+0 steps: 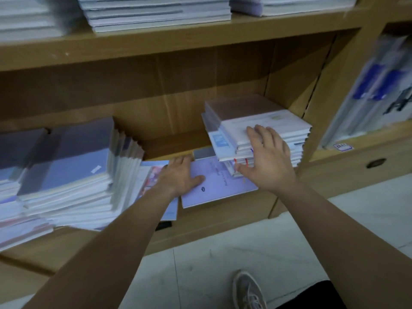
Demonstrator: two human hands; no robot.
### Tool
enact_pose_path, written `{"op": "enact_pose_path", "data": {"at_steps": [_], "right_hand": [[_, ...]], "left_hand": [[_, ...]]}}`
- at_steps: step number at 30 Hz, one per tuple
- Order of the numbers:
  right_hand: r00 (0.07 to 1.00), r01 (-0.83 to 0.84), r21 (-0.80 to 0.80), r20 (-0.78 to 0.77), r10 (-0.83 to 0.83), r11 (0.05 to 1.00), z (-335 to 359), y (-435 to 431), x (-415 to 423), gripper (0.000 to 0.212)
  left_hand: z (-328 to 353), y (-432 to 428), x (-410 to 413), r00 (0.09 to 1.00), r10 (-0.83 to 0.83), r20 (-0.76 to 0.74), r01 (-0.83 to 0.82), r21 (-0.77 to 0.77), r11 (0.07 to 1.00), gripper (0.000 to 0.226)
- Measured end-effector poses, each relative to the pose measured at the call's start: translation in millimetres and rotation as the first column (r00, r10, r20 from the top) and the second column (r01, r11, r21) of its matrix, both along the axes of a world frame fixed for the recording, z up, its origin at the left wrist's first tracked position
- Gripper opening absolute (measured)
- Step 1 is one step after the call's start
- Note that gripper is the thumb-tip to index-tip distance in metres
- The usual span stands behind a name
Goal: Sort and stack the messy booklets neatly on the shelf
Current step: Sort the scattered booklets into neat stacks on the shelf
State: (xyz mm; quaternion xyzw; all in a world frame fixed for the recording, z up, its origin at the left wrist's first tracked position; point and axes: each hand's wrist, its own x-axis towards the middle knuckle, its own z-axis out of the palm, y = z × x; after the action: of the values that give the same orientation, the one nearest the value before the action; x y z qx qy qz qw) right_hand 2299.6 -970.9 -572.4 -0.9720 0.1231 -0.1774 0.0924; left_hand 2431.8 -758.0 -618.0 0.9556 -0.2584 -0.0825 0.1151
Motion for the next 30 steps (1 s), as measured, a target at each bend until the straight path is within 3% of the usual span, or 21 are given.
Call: {"op": "enact_pose_path", "data": {"at_steps": [2,6,11,20,25,30], "right_hand": [[0.998,-0.001,0.006,-0.068,0.001,1.0,-6,-4,7,0.095],[0.994,0.009,-0.001,-0.113,-0.009,1.0,-8,-10,15,0.083],[0.99,0.007,0.028,-0.139,-0.003,1.0,-7,-9,14,0.08],[0.977,0.055,0.078,-0.209,-0.037,0.995,10,2,7,0.086],[0.98,0.1,0.142,-0.183,-0.073,0.985,29,26,1,0.07],[0.999,-0.018,0.246,-0.034,0.027,0.969,49,74,-10,0.052]], "left_hand": [[-8,-5,5,0.999,0.022,-0.043,-0.022,0.004,1.0,0.086],[-16,-5,-4,0.997,0.028,0.07,-0.028,-0.004,1.0,0.079],[-21,9,-35,0.988,0.082,-0.13,-0.106,-0.196,0.975,0.046],[21,72,-88,0.951,0.11,-0.289,-0.237,-0.452,0.86,0.028],[53,116,-112,0.97,0.142,-0.199,-0.22,-0.459,0.861,0.022],[80,155,-122,0.968,0.224,-0.112,-0.25,-0.48,0.841,0.018]]}}
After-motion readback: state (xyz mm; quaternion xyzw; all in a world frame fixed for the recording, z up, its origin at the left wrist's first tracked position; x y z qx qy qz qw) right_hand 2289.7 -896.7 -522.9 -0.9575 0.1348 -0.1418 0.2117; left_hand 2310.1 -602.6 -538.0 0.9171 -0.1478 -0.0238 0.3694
